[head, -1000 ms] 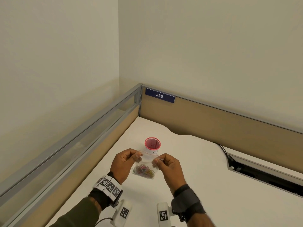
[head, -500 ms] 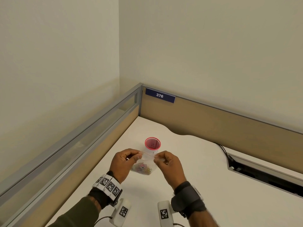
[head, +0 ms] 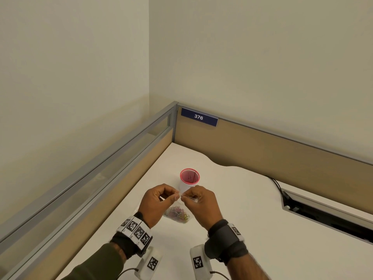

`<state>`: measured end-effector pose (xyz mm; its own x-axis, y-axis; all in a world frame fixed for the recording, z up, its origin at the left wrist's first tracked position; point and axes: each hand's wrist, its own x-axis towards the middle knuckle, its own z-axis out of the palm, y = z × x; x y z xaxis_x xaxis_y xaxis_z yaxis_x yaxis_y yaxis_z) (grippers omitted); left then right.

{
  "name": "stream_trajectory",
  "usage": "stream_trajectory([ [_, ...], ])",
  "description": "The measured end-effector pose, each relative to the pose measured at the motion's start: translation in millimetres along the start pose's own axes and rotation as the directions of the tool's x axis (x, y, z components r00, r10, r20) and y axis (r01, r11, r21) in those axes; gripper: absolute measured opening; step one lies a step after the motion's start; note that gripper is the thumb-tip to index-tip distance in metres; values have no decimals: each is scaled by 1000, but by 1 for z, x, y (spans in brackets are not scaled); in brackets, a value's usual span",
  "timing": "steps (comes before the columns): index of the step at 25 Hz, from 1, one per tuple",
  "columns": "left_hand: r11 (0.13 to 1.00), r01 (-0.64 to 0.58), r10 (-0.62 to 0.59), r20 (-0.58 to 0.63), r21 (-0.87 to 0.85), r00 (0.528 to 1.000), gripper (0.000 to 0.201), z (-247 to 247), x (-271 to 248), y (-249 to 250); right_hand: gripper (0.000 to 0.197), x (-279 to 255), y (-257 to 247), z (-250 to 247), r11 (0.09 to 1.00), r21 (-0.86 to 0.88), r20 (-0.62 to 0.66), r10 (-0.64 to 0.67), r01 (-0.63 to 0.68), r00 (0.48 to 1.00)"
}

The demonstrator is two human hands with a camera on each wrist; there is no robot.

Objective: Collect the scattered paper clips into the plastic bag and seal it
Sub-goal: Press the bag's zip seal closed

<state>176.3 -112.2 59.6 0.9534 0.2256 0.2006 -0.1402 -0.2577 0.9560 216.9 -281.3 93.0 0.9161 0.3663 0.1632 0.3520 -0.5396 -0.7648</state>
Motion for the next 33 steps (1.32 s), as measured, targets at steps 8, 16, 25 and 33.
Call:
stream_trajectory([
  [8,990,-64,59,41,123,997,12,0,2,0,14,-1,-3,-1,997,-74,38,-32,35,999],
  [16,982,-74,64,61,173,996,18,0,1,1,14,-4,-10,11,987,-133,13,-89,90,996],
  [25,995,-12,12,6,102,1000,13,-5,3,-3,25,-4,-7,5,961,-261,42,-82,90,996],
  [33,985,106,-109,-14,-136,994,10,1,4,-3,17,-13,15,-23,974,-185,50,-124,131,991],
])
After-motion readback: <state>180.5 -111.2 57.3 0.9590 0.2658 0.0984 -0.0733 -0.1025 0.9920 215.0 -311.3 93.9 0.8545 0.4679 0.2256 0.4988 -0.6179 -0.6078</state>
